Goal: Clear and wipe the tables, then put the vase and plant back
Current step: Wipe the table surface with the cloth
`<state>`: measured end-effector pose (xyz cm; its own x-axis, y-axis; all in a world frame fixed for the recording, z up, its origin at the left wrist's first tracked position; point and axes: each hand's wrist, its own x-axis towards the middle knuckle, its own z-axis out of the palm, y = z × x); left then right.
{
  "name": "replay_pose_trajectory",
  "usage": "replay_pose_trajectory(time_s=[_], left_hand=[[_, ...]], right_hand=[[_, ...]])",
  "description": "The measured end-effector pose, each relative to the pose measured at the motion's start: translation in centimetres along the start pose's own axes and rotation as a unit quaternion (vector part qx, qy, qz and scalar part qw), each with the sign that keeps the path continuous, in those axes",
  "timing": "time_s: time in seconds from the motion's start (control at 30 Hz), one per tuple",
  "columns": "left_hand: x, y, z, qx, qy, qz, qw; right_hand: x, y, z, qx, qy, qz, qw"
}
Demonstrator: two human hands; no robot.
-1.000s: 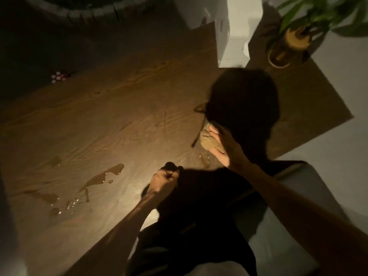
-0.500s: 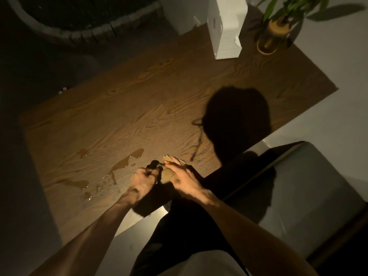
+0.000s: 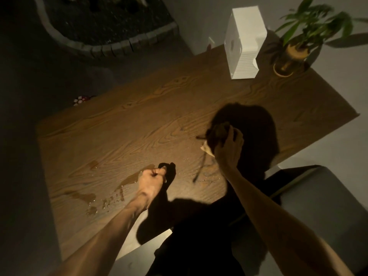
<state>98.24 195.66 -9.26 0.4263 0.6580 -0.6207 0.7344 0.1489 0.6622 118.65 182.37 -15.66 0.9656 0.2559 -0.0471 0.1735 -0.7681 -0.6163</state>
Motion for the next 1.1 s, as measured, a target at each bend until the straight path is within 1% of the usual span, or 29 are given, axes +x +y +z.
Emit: replay_pose_trajectory(time_s=[0.03,0.1,0.2,0.27,0.33,0.37,0.43,0.5,0.6,0.67,0.73,0.8,0.87,0.97,1.03,1.1], left_hand=[[0.4,0.2,0.3,-0.002,0.0,-0.003,1.0],[1.3,0.8,0.9,-0.003,-0.003,-0.008,1.0],[3.4,1.8,2.2,0.006,-0.01,-0.015,1.0],[4.9,2.8,3.1,0.004,-0.011,-0.018,1.0],[6.5,3.7,3.9,-0.003,-0.006,-0.016,1.0],[7.1,4.3,4.1,-0.009,0.001,-0.013,1.0],[8.8,5.4,4.9,-0.026,0.02,-0.014,0.999],[10.2,6.4,5.2,-0.041,0.037,-0.022,0.998],[12.4,7.3,5.3,-0.074,0.059,-0.04,0.995],[13.8,7.6,5.2,-0.105,0.088,-0.046,0.99],[14.9,7.8,5.1,-0.133,0.121,-0.049,0.982],[15.1,7.8,5.0,-0.156,0.144,-0.059,0.975],[14.3,7.6,5.1,-0.166,0.153,-0.066,0.972],[12.1,6.2,5.2,-0.175,0.159,-0.09,0.967],[10.4,5.3,5.4,-0.168,0.163,-0.107,0.966],[8.4,4.5,5.5,-0.158,0.163,-0.117,0.967]], right_hand=[[-0.3,0.2,0.4,-0.042,0.012,-0.047,0.998],[-0.5,1.1,2.1,-0.101,-0.005,-0.122,0.987],[0.4,1.5,3.9,-0.162,-0.067,-0.153,0.972],[2.2,1.1,4.5,-0.193,-0.083,-0.182,0.961],[4.4,0.0,4.7,-0.178,-0.087,-0.218,0.956],[5.5,-0.7,4.8,-0.148,-0.088,-0.227,0.959],[9.1,-1.8,5.7,-0.096,-0.125,-0.223,0.962],[12.9,-2.4,7.4,-0.112,-0.147,-0.245,0.952],[18.8,-4.4,9.8,-0.156,-0.161,-0.304,0.926],[21.8,-6.3,10.5,-0.15,-0.16,-0.336,0.916],[23.2,-7.9,11.1,-0.157,-0.176,-0.363,0.901],[22.0,-8.1,11.1,-0.183,-0.214,-0.422,0.862],[19.6,-7.2,10.3,-0.176,-0.249,-0.497,0.813],[14.4,-5.1,8.8,-0.131,-0.321,-0.546,0.763],[10.6,-4.2,8.0,-0.148,-0.373,-0.586,0.704],[8.4,-3.7,7.3,-0.168,-0.422,-0.607,0.652]])
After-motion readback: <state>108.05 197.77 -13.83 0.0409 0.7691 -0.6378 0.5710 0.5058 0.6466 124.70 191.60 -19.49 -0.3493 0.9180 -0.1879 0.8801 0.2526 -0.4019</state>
